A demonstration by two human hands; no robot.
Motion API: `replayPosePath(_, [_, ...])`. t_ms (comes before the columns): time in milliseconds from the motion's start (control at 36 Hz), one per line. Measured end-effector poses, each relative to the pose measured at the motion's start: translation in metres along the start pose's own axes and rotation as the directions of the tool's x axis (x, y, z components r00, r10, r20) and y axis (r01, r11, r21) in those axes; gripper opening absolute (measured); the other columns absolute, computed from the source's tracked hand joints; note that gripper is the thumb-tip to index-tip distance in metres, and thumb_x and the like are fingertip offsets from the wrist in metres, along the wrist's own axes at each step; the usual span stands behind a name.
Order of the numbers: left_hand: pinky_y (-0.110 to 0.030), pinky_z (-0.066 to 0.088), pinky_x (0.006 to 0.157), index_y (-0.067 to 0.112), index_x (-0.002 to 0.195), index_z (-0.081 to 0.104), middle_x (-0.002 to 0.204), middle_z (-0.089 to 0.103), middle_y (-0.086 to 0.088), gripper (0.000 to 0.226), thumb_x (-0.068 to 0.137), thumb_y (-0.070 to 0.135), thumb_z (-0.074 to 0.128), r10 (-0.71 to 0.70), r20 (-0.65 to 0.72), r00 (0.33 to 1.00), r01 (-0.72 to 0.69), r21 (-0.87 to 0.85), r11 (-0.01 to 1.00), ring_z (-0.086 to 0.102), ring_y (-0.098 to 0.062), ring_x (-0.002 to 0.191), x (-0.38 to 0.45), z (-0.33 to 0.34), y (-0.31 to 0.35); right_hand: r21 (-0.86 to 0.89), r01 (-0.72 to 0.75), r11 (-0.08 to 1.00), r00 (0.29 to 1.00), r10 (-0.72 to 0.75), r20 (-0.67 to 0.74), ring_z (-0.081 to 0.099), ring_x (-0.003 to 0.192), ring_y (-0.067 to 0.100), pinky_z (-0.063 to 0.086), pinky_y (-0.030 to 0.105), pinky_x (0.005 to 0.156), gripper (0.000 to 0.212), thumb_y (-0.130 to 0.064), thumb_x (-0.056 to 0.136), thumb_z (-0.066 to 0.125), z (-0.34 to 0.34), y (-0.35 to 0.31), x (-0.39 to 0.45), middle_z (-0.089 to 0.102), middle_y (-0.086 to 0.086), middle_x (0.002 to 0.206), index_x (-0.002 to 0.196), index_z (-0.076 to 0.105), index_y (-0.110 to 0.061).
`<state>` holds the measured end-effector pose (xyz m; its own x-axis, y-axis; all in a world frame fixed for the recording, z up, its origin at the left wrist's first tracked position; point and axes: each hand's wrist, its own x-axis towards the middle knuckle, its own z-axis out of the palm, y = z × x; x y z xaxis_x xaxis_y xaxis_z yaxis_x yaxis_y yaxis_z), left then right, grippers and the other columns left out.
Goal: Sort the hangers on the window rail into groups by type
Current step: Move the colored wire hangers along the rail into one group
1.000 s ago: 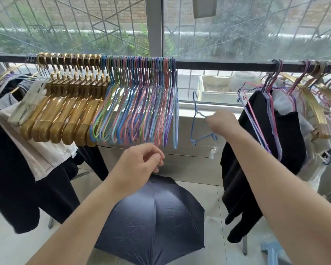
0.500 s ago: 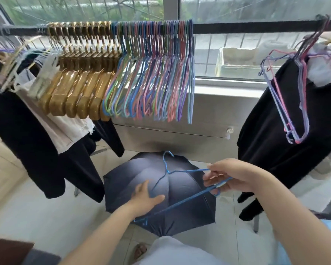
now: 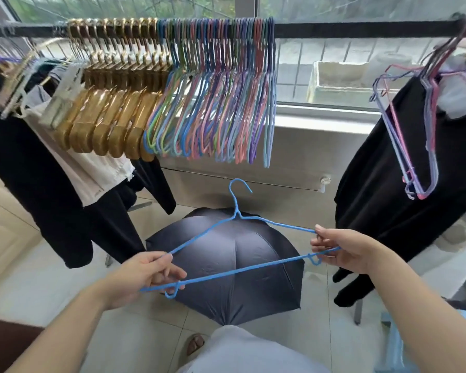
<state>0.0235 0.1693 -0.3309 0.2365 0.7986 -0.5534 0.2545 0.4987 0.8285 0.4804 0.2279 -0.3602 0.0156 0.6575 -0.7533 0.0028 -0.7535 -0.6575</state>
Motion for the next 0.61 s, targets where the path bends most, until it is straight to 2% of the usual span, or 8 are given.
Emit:
replayPosePath(56, [-0.053,0.054,0.090,0.004,0.081,0.047,0.114,0.071,-0.028,0.049,0.088,0.049,0.067,-0.034,0.028,0.999,0.035,-0.038,0.999,0.071,-0.049,0.102,-0.010,0.000,0.013,-0.269,-0.039,0.962,0.989,-0.003,-0.151,0.064,0.083,0.026,0.055,0.034,0.069,0.029,-0.032,0.097,0.068,0.005,0.008,0.011,0.066,0.012,0.095,0.098,0.069,-0.003])
replayPosePath(111, [-0.060,0.053,0.095,0.005,0.082,0.047,0.113,0.073,-0.025,0.041,0.097,0.041,0.060,-0.077,0.016,0.997,0.077,-0.008,0.997,0.071,-0.049,0.103,-0.013,0.003,0.021,-0.608,-0.074,0.790,0.930,-0.166,-0.329,0.057,0.075,0.025,0.047,0.031,0.063,0.023,-0.026,0.097,0.059,0.016,0.012,0.017,0.062,0.012,0.091,0.094,0.064,-0.004])
replayPosePath(167, [-0.062,0.055,0.093,0.001,0.087,0.050,0.108,0.075,-0.022,0.038,0.109,0.032,0.046,-0.125,-0.019,0.992,0.126,0.053,0.991,0.074,-0.044,0.097,-0.009,0.010,0.027,-0.718,-0.025,0.696,0.878,-0.328,-0.349,0.057,0.078,0.028,0.045,0.034,0.066,0.017,-0.023,0.096,0.054,0.031,0.007,0.014,0.062,0.012,0.091,0.088,0.061,-0.010])
replayPosePath(250, [-0.048,0.064,0.070,-0.014,0.110,0.055,0.101,0.075,-0.018,0.043,0.111,0.027,0.044,-0.177,-0.083,0.981,0.180,0.028,0.983,0.076,-0.033,0.081,0.005,0.038,0.029,-0.554,0.058,0.831,0.956,-0.206,-0.208,0.067,0.077,0.026,0.055,0.035,0.066,0.023,-0.023,0.099,0.051,0.065,0.003,-0.004,0.062,0.012,0.095,0.103,0.066,-0.006])
replayPosePath(361, [-0.048,0.060,0.074,0.006,0.105,0.058,0.113,0.067,-0.018,0.016,0.106,0.016,0.046,-0.161,-0.197,0.967,0.181,0.084,0.980,0.070,-0.030,0.082,0.036,0.092,0.033,-0.413,0.086,0.907,0.996,-0.080,0.031,0.071,0.084,0.021,0.064,0.042,0.078,0.030,-0.043,0.103,0.049,0.115,0.011,-0.031,0.062,0.005,0.107,0.108,0.062,-0.016])
replayPosePath(444, [-0.047,0.058,0.088,0.005,0.114,0.059,0.115,0.067,-0.022,0.022,0.104,0.018,0.046,-0.013,-0.273,0.962,0.103,0.318,0.942,0.067,-0.038,0.098,0.055,0.133,0.047,-0.224,0.067,0.972,0.992,-0.040,0.122,0.069,0.099,0.024,0.060,0.040,0.077,0.039,-0.053,0.103,0.049,0.141,0.020,-0.038,0.060,-0.001,0.121,0.124,0.061,-0.022])
replayPosePath(556, [-0.040,0.046,0.100,0.012,0.133,0.050,0.133,0.051,-0.010,0.032,0.105,0.020,0.037,0.158,-0.117,0.980,-0.053,0.614,0.787,0.056,-0.031,0.121,0.052,0.178,0.063,0.200,-0.037,0.979,0.942,-0.033,0.335,0.068,0.091,0.028,0.052,0.037,0.078,0.040,-0.051,0.104,0.045,0.150,0.017,-0.045,0.071,0.003,0.103,0.108,0.069,-0.019])
replayPosePath(611, [-0.047,0.045,0.107,0.013,0.149,0.035,0.144,0.038,-0.009,0.047,0.103,0.020,0.038,0.186,0.052,0.981,-0.171,0.679,0.714,0.054,-0.031,0.126,0.050,0.192,0.066,0.295,0.001,0.956,0.975,-0.065,0.210,0.065,0.074,0.023,0.048,0.031,0.065,0.029,-0.036,0.105,0.046,0.145,0.008,-0.052,0.069,0.004,0.080,0.093,0.065,-0.017])
